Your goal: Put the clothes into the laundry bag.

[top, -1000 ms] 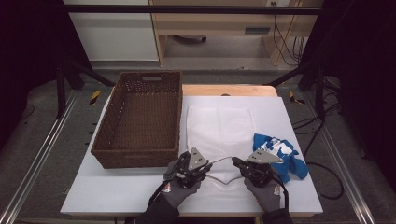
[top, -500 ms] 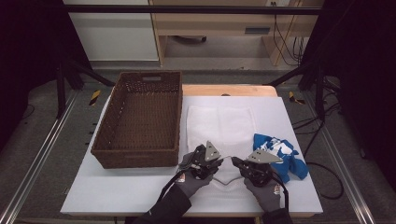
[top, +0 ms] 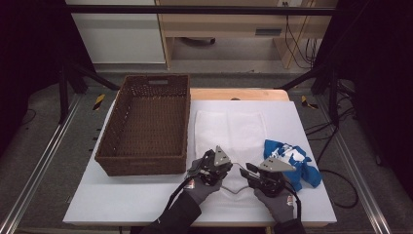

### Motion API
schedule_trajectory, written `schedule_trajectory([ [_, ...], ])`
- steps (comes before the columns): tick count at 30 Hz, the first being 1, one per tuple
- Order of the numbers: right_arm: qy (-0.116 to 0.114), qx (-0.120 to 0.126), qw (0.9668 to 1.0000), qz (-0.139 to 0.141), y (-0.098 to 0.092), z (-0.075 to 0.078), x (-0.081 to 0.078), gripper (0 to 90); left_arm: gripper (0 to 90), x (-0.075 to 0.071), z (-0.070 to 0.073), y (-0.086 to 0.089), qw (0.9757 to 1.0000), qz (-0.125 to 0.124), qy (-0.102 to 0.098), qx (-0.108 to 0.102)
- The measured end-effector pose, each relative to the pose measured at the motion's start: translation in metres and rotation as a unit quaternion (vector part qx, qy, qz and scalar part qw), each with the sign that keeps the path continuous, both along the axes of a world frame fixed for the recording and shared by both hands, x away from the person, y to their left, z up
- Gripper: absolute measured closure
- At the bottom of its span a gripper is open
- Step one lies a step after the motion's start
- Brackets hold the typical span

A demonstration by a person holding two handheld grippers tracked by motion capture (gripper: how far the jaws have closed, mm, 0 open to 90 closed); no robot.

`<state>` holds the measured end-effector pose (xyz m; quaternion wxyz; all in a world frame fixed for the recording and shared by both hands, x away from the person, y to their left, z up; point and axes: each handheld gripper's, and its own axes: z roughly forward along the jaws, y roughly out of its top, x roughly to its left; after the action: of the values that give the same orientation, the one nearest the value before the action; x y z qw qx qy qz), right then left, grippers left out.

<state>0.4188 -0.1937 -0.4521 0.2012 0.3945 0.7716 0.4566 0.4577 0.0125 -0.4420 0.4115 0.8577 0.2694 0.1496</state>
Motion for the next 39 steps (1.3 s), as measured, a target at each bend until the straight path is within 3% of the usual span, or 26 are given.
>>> schedule_trajectory([
  [5,0.003,0.01,0.9999,0.003,-0.012,-0.002,-0.016,69.5,88.7,0.0,0.002,0.002,1.0,0.001,0.0,-0.008],
  [9,0.037,0.002,0.9993,0.006,-0.019,-0.02,-0.031,79.8,88.8,0.0,0.006,0.004,0.9996,0.005,-0.001,-0.028],
  [13,0.055,-0.02,0.9983,0.007,-0.019,-0.032,-0.033,81.7,88.9,0.0,0.011,0.006,0.9992,0.007,-0.002,-0.039],
  [15,0.062,-0.035,0.9975,0.003,-0.018,-0.038,-0.033,82.1,88.8,-0.003,0.018,0.007,0.9988,0.003,-0.013,-0.047],
  [21,0.06,-0.03,0.9978,0.005,-0.018,-0.039,-0.032,82.0,88.9,-0.007,0.029,0.006,0.9977,0.0,-0.023,-0.065],
  [26,0.064,-0.031,0.9974,0.006,-0.017,-0.037,-0.033,80.5,88.9,-0.008,0.03,0.004,0.9978,-0.002,-0.027,-0.06],
  [33,0.012,0.008,0.9999,-0.007,-0.026,-0.007,-0.035,71.4,88.8,-0.005,0.019,0.005,0.9983,0.002,-0.014,-0.057],
  [39,-0.036,0.015,0.9972,-0.064,-0.048,0.023,-0.027,47.9,88.8,-0.005,0.017,0.006,0.9983,0.004,-0.014,-0.057],
])
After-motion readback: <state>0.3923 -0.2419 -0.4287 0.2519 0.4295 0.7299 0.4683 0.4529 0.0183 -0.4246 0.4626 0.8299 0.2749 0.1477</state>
